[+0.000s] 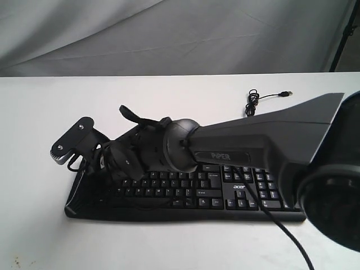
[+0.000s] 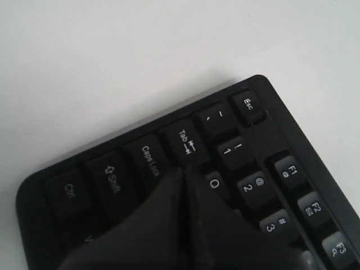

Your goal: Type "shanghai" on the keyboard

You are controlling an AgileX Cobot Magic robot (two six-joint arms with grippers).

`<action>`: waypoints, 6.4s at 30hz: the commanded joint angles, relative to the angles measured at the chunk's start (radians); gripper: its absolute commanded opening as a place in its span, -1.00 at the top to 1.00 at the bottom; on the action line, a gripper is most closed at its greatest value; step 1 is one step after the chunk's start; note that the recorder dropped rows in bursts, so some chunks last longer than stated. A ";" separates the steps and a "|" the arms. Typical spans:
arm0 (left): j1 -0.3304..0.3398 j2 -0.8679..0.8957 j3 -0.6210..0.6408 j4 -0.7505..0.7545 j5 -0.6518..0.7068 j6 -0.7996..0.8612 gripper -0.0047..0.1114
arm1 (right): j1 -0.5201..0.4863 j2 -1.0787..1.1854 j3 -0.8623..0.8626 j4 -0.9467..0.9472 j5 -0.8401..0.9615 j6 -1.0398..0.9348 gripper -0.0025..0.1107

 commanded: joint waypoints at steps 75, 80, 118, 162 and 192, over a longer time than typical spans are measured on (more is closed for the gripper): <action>-0.004 -0.003 0.004 0.001 -0.003 -0.003 0.92 | -0.090 -0.264 0.476 0.079 -0.117 0.009 0.96; -0.004 -0.003 0.004 0.001 -0.003 -0.003 0.92 | -0.090 -0.248 0.476 0.079 -0.117 0.009 0.96; -0.004 -0.003 0.004 0.001 -0.003 -0.003 0.92 | -0.081 -0.213 0.323 0.046 -0.087 0.005 0.96; -0.004 -0.003 0.004 0.001 -0.003 -0.003 0.92 | -0.117 -0.253 0.430 0.029 -0.179 0.002 0.96; -0.004 -0.003 0.004 0.001 -0.003 -0.003 0.92 | -0.101 -0.296 0.384 0.036 -0.119 -0.005 0.96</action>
